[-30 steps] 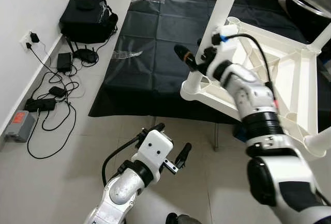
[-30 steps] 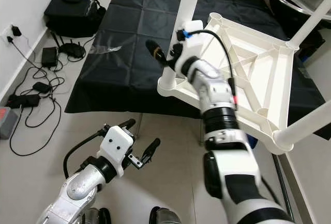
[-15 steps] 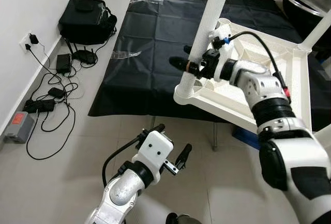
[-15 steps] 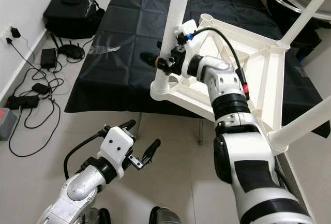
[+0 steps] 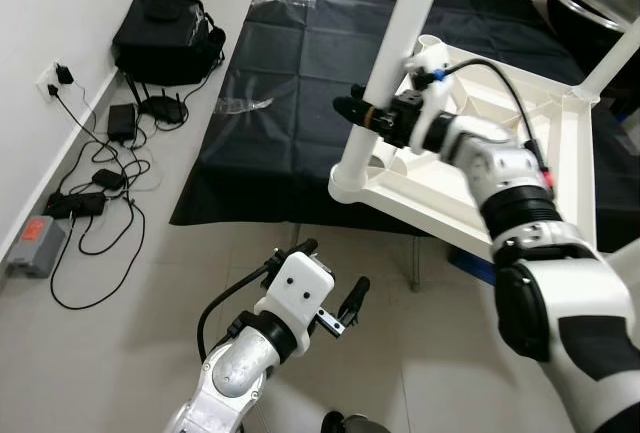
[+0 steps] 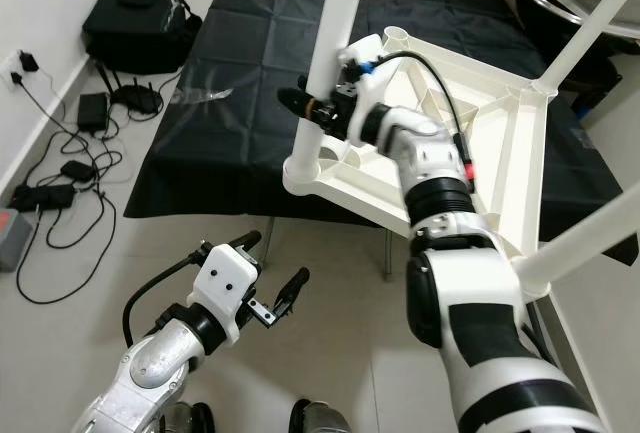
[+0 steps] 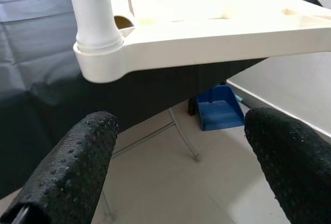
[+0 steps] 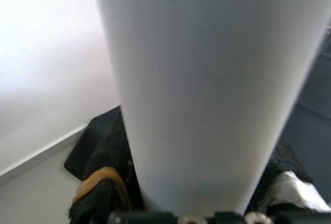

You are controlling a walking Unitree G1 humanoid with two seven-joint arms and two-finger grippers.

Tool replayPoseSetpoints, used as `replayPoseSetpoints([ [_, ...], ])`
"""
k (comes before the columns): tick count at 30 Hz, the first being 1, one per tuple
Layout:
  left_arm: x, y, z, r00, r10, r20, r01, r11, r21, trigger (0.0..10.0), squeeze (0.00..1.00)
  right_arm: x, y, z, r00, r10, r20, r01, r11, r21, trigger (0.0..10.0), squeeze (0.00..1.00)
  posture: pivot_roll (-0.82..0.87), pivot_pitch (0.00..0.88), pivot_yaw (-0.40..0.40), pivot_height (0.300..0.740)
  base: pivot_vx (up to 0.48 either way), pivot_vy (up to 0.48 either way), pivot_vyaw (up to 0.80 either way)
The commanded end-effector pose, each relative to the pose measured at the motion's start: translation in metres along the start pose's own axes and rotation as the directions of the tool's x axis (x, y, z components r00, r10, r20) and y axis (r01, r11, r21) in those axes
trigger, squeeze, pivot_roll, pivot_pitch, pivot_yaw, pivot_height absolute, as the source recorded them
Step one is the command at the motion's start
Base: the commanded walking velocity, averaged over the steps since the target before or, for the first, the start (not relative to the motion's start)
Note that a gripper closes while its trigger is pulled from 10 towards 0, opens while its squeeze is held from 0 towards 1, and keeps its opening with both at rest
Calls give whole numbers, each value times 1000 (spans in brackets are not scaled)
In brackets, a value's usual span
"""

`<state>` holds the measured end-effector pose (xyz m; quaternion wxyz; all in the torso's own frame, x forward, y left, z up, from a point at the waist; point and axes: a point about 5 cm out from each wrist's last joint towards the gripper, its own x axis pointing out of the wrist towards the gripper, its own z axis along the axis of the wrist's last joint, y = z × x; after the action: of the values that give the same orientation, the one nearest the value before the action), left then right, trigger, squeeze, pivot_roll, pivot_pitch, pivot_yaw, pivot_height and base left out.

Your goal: Building children table

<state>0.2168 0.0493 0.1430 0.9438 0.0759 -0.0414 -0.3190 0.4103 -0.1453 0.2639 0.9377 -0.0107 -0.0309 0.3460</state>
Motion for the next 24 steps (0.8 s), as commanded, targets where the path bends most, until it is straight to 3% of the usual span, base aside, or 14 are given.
replayPoseSetpoints([
  [1, 0, -3, -1, 1000, -10, -10, 10, 1000, 4, 10000, 0, -1, -15, 4, 957, -290, 17, 290, 957, 13, 0, 0, 123, 149, -112, 740, 0, 0, 0],
  [3, 0, -3, 0, 1000, -10, -9, 10, 1000, 5, 10000, 0, -2, -20, 1, 916, -401, 14, 400, 916, 37, 0, 0, 123, 149, -112, 740, 0, 0, 0],
  [4, 0, -3, -1, 1000, -12, -10, 12, 1000, 6, 10000, 0, -6, -25, -2, 846, -533, 8, 531, 845, 66, 0, 0, 121, 147, -109, 740, 0, 0, 0],
  [5, 0, -2, -1, 1000, -13, -11, 13, 1000, 7, 10000, 0, -13, -32, -4, 729, -684, 10, 681, 727, 85, 0, 0, 119, 149, -108, 740, 0, 0, 0],
  [6, 0, -2, -1, 1000, -13, -11, 13, 1000, 7, 10000, 0, -13, -32, -4, 729, -684, 10, 681, 727, 85, 0, 0, 119, 149, -108, 740, 0, 0, 0],
  [7, 0, -2, -1, 1000, -15, -12, 15, 1000, 8, 10000, 0, -21, -37, -5, 593, -805, 15, 798, 590, 123, 0, 0, 117, 147, -107, 740, 0, 0, 0],
  [10, 0, -2, -1, 1000, -15, -12, 15, 1000, 8, 10000, 0, -21, -37, -5, 593, -805, 15, 798, 590, 123, 0, 0, 117, 147, -107, 740, 0, 0, 0],
  [12, 0, -2, -1, 1000, -16, -14, 16, 1000, 11, 10000, 0, -27, -34, -10, 430, -903, -5, 889, 422, 179, 0, 0, 122, 148, -112, 740, 0, 0, 0],
  [18, 1, -2, -1, 1000, -16, -14, 16, 1000, 12, 10000, 0, -26, -31, -12, 406, -914, -20, 898, 395, 196, 0, 0, 122, 148, -112, 740, 0, 0, 0],
  [19, 1, -2, -1, 1000, -14, -14, 14, 1000, 13, 10000, 0, -13, -19, -13, 477, -878, -39, 862, 459, 215, 10000, 0, 120, 150, -111, 740, 0, 0, 0],
  [21, 1, -2, -1, 1000, -14, -14, 14, 1000, 13, 10000, 0, -13, -19, -13, 477, -878, -39, 862, 459, 215, 10000, 0, 120, 150, -111, 740, 0, 0, 0],
  [22, 1, -2, -1, 1000, -13, -15, 13, 1000, 13, 10000, 0, 3, -6, -12, 581, -813, -33, 797, 560, 224, 10000, 0, 118, 152, -111, 740, 0, 0, 0],
  [23, 1, -2, -1, 1000, -13, -15, 13, 1000, 13, 10000, 0, 3, -6, -12, 581, -813, -33, 797, 560, 224, 10000, 0, 118, 152, -111, 740, 0, 0, 0],
  [24, 1, -2, -1, 1000, -12, -15, 12, 1000, 12, 10000, 0, 14, 4, -7, 685, -729, 5, 713, 671, 204, 10000, 545, 115, 153, -110, 740, 0, 0, 0],
])
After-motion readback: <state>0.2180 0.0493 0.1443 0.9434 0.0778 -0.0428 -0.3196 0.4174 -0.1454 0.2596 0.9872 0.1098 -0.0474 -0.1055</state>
